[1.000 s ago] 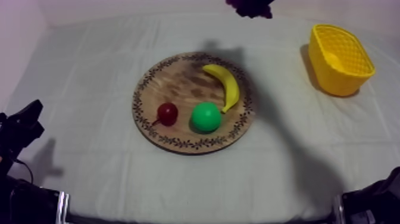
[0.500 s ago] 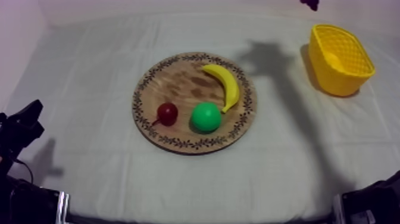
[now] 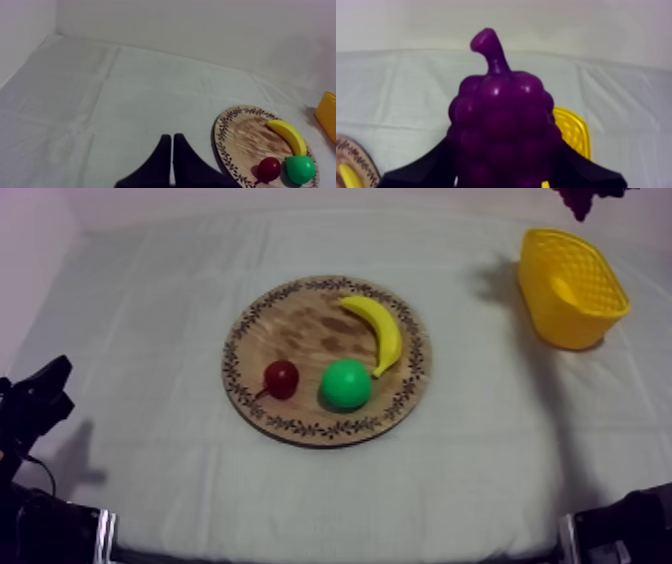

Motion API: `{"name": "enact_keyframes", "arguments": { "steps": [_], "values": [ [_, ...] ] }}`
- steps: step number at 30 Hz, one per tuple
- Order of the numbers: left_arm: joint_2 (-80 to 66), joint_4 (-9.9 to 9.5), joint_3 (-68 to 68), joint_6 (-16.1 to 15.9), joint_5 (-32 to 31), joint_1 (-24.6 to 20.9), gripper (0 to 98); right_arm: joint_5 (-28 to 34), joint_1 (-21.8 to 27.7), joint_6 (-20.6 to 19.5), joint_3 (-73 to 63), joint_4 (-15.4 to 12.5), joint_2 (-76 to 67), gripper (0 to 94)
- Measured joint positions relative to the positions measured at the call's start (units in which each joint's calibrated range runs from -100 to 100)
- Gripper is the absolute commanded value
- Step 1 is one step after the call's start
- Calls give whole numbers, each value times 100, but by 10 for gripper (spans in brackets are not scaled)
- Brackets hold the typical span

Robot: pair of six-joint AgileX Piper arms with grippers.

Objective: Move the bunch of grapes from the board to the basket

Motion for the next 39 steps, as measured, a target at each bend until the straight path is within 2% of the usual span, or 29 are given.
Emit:
{"name": "enact_keyframes", "arguments": {
  "steps": [6,11,17,24,30,35,39],
  "values": [
    [0,0,0,0,0,0,1,83,218,-106,-58,19,445,215],
    [0,0,0,0,0,0,1,339,335,116,-204,-74,839,218],
    [0,0,0,0,0,0,1,727,381,497,-312,-348,1347,222],
    [0,0,0,0,0,0,1,1134,524,811,-555,-475,1900,231],
    [0,0,0,0,0,0,1,1217,619,979,-605,-577,2215,328],
    [0,0,0,0,0,0,1,1195,650,1143,-567,-701,2316,541],
    [0,0,0,0,0,0,1,1098,654,1254,-539,-734,2324,634]
  ]
}}
